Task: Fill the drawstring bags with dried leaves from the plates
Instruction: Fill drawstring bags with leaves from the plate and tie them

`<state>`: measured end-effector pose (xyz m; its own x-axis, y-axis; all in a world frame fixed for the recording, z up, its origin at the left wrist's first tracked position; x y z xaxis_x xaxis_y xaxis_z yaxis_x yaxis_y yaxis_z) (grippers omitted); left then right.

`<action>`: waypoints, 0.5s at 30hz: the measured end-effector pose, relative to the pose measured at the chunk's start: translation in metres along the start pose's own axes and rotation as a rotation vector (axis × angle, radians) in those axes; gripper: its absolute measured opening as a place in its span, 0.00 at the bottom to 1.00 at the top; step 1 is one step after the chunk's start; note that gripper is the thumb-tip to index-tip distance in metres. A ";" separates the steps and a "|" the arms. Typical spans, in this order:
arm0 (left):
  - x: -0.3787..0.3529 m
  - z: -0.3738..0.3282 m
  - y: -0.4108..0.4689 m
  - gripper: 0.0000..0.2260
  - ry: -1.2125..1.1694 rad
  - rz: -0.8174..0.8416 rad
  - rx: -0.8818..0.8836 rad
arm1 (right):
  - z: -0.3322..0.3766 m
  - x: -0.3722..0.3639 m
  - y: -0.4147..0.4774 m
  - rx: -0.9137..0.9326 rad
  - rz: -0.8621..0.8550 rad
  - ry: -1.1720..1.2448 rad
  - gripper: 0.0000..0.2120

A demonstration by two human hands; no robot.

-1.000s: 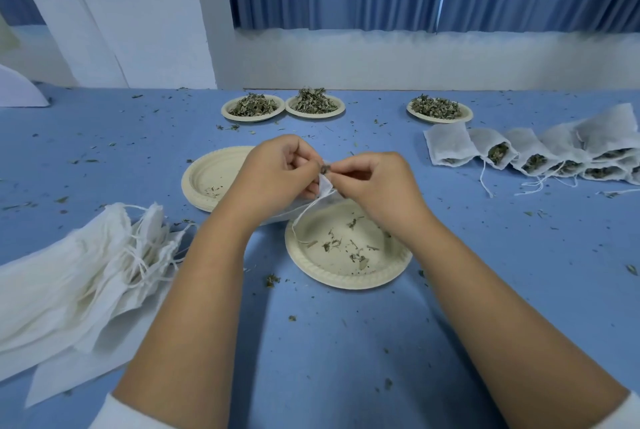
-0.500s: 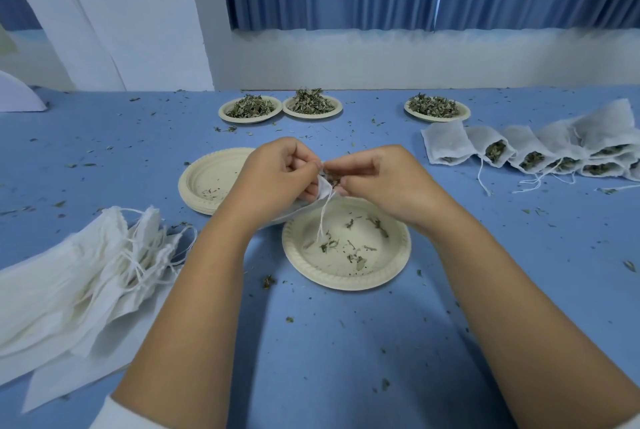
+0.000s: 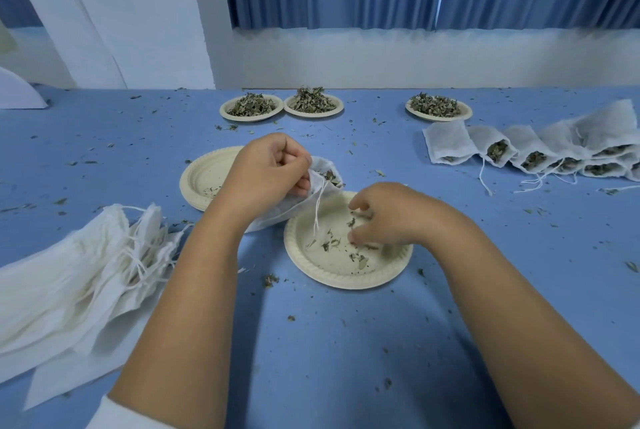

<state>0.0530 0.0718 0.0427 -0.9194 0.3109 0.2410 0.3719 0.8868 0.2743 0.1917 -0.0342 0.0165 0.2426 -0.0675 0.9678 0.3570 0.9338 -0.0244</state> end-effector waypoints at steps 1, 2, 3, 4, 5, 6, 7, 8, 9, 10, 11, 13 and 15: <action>0.000 0.000 0.000 0.06 0.003 0.003 -0.001 | 0.003 -0.004 0.000 0.010 0.023 -0.024 0.18; 0.000 0.000 0.000 0.06 0.004 0.005 0.000 | 0.006 -0.007 0.000 0.023 0.033 -0.023 0.19; 0.001 0.001 0.001 0.06 0.001 0.006 0.003 | 0.008 -0.009 0.000 0.041 0.032 -0.001 0.18; 0.001 0.001 0.001 0.06 -0.002 0.006 0.005 | 0.012 -0.010 0.000 0.076 0.032 0.025 0.16; 0.002 0.001 0.001 0.06 -0.006 0.005 0.006 | 0.017 -0.012 -0.001 0.123 0.034 0.050 0.15; 0.002 0.001 0.001 0.06 -0.008 0.004 0.005 | 0.021 -0.013 -0.002 0.165 0.044 0.080 0.12; 0.003 0.001 0.001 0.06 -0.010 0.003 0.005 | 0.023 -0.014 -0.003 0.188 0.055 0.121 0.10; 0.003 0.001 0.001 0.06 -0.011 0.001 0.005 | 0.025 -0.012 -0.005 0.189 0.062 0.172 0.11; 0.004 0.001 0.001 0.05 -0.010 0.000 0.004 | 0.025 -0.010 -0.006 0.188 0.055 0.221 0.14; 0.004 0.000 0.001 0.05 -0.007 -0.001 0.003 | 0.026 -0.007 -0.006 0.191 0.028 0.255 0.16; 0.004 0.000 0.001 0.06 -0.006 0.000 0.003 | 0.026 -0.005 -0.004 0.195 -0.008 0.264 0.19; 0.005 0.000 0.001 0.06 -0.005 0.001 0.003 | 0.029 -0.006 -0.002 0.218 -0.042 0.199 0.23; 0.005 0.000 0.001 0.05 -0.001 0.003 0.003 | 0.032 -0.016 -0.001 0.253 0.020 0.145 0.24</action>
<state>0.0494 0.0744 0.0442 -0.9183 0.3143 0.2408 0.3745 0.8867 0.2711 0.1584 -0.0227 0.0088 0.3802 -0.0804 0.9214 0.1190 0.9922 0.0375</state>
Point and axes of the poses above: each hand's wrist, its own y-axis towards the middle knuckle, its own x-axis out of the back of the hand, z = x × y, the point moved 5 cm from there along y, towards the middle knuckle, and after that the axes turned 12 degrees about -z, right-handed, at the moved point
